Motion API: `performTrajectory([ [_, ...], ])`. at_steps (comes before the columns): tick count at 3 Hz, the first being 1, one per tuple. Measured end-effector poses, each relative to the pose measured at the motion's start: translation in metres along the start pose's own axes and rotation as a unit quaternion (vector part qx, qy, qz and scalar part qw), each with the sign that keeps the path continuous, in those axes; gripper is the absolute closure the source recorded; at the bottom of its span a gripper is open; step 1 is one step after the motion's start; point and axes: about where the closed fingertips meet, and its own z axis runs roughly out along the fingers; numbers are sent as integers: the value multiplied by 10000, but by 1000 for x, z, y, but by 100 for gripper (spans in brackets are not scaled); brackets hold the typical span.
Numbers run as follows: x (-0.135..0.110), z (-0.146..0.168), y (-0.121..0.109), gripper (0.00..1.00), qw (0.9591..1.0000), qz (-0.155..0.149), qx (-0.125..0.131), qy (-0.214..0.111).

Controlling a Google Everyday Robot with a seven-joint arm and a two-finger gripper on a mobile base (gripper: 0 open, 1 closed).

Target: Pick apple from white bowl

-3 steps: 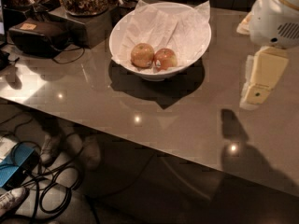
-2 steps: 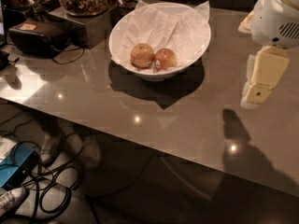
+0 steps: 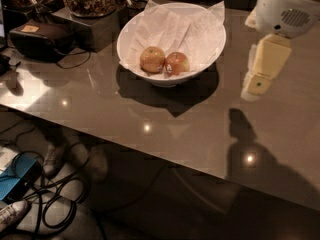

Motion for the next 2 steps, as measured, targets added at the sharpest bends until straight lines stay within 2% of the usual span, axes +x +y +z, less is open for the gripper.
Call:
performTrajectory([
  [1, -30, 4, -31, 0, 9996, 73, -186, -188],
  [2, -40, -5, -41, 0, 9994, 49, 24, -354],
])
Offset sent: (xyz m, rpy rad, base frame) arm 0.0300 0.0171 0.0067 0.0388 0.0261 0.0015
